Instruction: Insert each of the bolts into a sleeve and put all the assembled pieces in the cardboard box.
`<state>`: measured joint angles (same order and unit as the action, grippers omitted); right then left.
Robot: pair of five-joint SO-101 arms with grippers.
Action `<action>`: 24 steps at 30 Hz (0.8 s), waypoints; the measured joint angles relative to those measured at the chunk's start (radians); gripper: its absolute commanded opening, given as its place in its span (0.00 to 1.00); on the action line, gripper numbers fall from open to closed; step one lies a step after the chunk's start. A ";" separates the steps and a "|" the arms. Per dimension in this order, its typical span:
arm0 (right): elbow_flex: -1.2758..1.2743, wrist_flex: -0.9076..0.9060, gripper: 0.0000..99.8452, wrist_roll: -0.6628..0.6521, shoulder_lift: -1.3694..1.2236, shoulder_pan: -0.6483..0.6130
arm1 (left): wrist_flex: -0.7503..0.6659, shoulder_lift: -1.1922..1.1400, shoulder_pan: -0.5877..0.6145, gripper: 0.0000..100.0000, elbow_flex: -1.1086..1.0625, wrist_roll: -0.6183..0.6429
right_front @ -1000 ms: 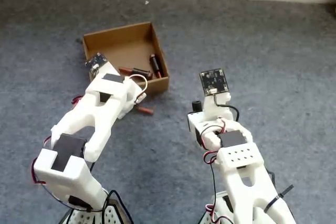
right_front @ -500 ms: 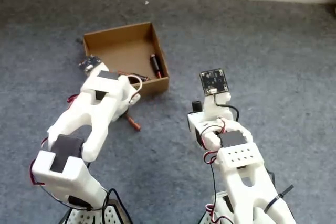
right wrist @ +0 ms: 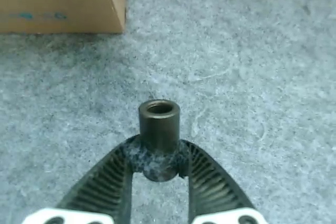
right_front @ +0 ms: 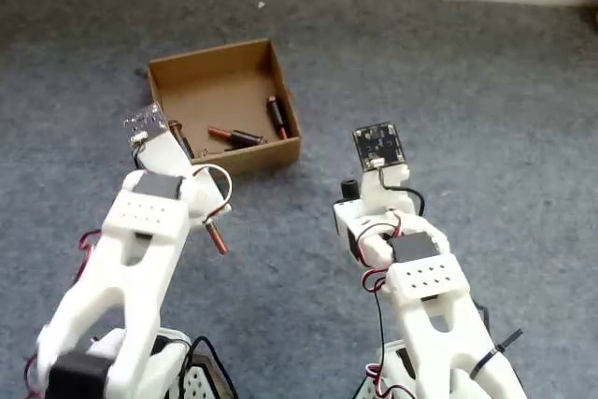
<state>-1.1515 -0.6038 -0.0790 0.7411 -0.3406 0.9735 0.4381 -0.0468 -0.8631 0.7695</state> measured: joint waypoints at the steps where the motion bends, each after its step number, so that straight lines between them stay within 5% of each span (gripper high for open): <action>1: 0.000 0.000 0.01 -0.002 0.000 0.000 | -0.006 0.041 0.000 0.01 -0.023 -0.021; 10: 0.000 -0.044 0.01 -0.003 0.038 -0.037 | -0.103 0.269 0.000 0.01 -0.141 -0.110; 24: -0.276 -0.095 0.01 -0.069 0.626 -0.265 | -0.184 0.839 0.000 0.01 -0.364 -0.112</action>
<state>-1.4277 -0.6989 -0.1481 1.3671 -0.6061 0.7894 1.2774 -0.0468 -1.2267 0.6575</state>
